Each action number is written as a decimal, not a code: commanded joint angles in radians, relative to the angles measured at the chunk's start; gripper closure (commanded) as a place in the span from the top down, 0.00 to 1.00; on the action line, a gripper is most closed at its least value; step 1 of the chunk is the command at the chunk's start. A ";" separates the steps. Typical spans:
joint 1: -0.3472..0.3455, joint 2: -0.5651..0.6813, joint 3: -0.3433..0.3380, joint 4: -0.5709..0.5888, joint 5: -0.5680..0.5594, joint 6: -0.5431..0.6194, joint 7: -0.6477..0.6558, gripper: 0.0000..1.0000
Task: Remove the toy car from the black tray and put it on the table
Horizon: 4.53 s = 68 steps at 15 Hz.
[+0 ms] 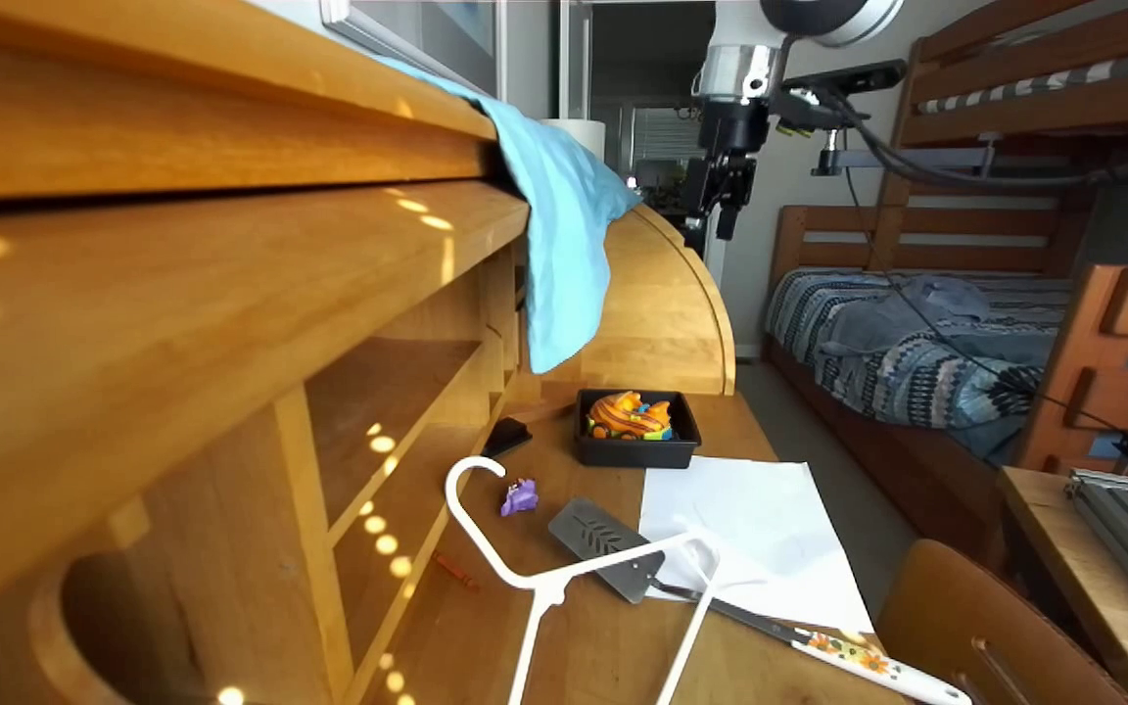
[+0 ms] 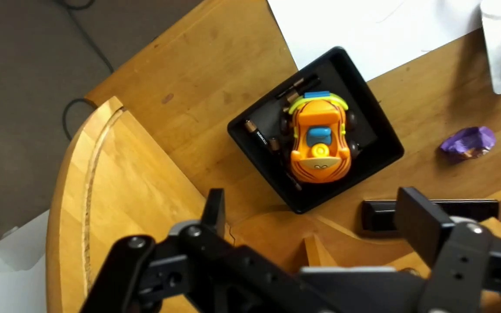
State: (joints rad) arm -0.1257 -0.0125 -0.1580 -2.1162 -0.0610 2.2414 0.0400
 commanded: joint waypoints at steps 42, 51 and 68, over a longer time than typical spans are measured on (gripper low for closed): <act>0.089 0.592 -0.005 0.274 -0.086 0.106 0.127 1.00; 0.095 0.614 0.001 0.234 -0.076 0.377 0.109 1.00; 0.061 0.619 0.017 0.160 0.000 0.455 0.097 0.63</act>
State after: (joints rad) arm -0.0511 0.6060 -0.1478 -1.9413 -0.0819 2.6880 0.1545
